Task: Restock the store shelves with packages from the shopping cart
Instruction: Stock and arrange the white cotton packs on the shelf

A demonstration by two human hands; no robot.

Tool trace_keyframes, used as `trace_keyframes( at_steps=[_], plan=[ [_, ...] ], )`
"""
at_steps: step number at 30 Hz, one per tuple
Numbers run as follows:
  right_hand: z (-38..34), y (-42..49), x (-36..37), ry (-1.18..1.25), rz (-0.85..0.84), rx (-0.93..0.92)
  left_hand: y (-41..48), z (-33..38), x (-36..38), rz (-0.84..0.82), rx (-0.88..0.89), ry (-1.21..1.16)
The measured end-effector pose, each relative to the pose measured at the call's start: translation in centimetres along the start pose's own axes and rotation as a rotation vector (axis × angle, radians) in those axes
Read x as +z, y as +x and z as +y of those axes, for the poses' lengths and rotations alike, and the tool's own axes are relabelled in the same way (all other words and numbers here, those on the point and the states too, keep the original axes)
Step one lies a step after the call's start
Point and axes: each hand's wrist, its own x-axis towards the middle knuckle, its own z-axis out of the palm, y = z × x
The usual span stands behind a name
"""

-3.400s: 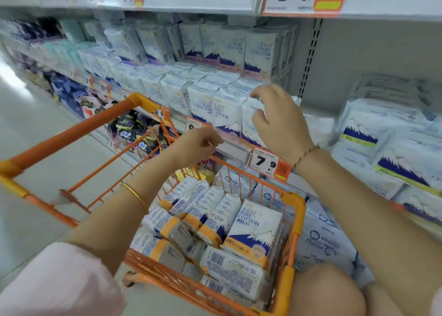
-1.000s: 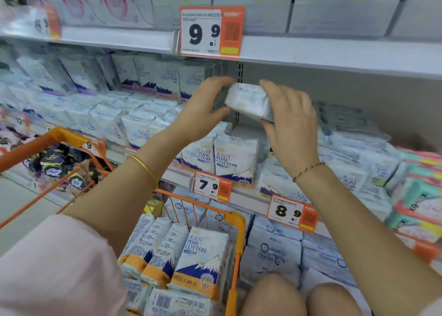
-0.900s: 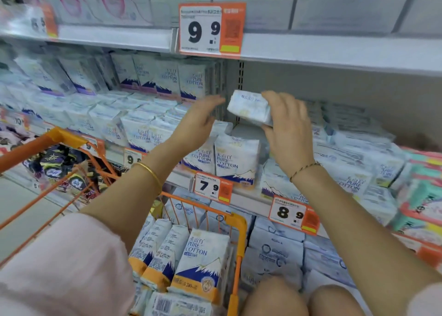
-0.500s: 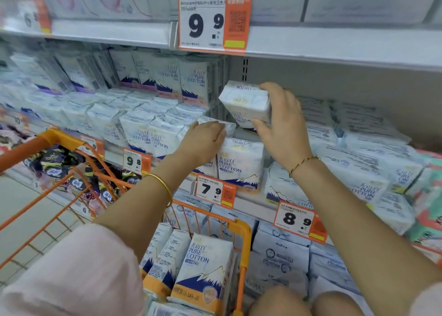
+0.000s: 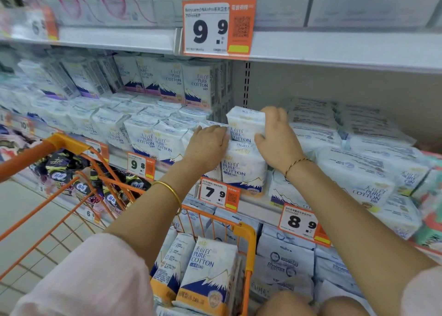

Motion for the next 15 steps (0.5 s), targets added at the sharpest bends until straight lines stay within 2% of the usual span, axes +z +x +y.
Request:
trace_keyframes(
  at_steps=[8,15],
  plan=[
    [0.41,0.10,1.02,-0.188,-0.215,0.063,0.08,0.07,0.15,0.018,-0.009,0.020],
    [0.33,0.13,1.13,-0.234,-0.145,0.069,0.07,0.29,-0.14,0.032,-0.020,0.006]
  ],
)
